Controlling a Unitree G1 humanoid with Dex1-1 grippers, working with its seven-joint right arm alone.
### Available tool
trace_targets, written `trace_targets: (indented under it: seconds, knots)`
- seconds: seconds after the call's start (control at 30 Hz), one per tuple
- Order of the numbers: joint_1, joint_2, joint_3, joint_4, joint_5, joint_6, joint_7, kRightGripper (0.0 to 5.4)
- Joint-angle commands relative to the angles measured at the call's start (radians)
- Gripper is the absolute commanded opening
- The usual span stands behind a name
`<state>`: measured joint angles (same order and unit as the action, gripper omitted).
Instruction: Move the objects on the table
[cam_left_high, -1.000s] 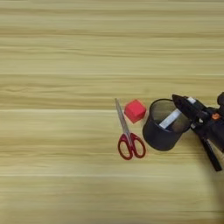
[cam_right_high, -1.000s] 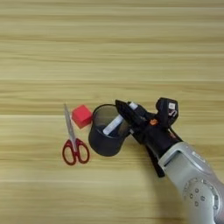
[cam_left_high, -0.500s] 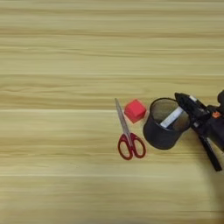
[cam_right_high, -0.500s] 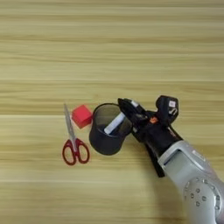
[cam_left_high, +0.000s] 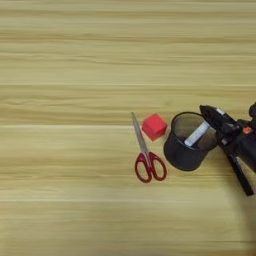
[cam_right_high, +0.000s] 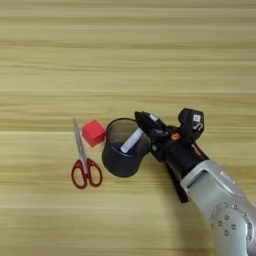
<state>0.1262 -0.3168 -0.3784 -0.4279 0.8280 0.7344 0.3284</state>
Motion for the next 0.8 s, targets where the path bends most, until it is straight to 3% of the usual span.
trace_targets:
  seconds: [0.03,0.8]
  knots:
    - [-0.041,-0.027,-0.018,-0.065,0.012,-0.018,-0.026,0.74]
    - [-0.036,-0.046,-0.05,-0.08,0.054,-0.021,0.005,0.74]
